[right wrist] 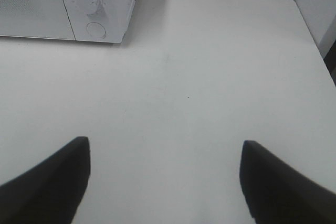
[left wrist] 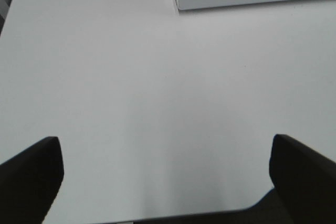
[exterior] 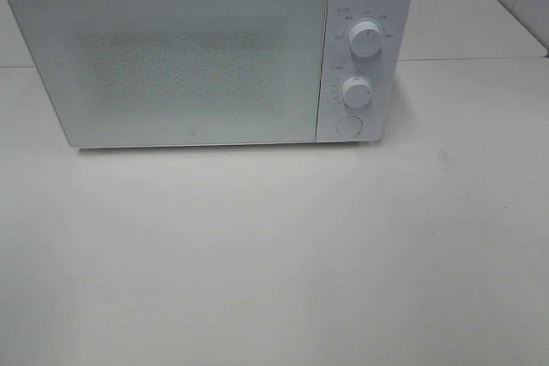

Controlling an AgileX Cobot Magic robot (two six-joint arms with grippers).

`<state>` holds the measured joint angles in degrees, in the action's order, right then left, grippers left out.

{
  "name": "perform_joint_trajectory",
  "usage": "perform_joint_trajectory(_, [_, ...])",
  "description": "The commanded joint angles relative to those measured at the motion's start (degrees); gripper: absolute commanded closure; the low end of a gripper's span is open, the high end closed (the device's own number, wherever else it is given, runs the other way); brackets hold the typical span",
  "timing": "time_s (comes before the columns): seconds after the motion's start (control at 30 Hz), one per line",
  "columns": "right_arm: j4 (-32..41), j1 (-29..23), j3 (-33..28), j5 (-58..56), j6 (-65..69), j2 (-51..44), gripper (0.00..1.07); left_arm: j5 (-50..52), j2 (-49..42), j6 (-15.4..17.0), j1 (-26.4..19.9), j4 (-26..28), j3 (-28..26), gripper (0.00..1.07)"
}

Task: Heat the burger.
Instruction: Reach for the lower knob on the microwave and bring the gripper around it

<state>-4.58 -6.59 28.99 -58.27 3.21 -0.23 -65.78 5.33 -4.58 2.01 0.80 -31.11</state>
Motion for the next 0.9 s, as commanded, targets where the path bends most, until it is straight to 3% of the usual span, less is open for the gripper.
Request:
perform_joint_trajectory(0.03, [0.1,0.5,-0.1,0.6,-0.3,-1.5,0.32,1.6,-4.1,-0.1,-0.2,-0.2,0.3,0.07])
perform_joint_trajectory(0.23, [0.1,0.5,-0.1,0.6,-0.3,-1.5,0.32,6.2,-6.9,-0.1,-0.3,-0.8,2.7,0.07])
perform_joint_trajectory(0.73, [0.1,0.5,-0.1,0.6,-0.3,-1.5,0.32,6.2,-7.0,0.1,-0.3,-0.1,2.6,0.07])
perform_joint_trajectory(0.83, [0.1,0.5,-0.1,0.6,-0.3,-1.5,0.32,6.2,-7.0,0.3,-1.5,-0.2,2.6,0.07])
perform_joint_trajectory(0.9, [0.1,0.5,-0.1,0.6,-0.3,-1.5,0.32,6.2,-7.0,0.3,-6.0,0.1,2.6,0.07])
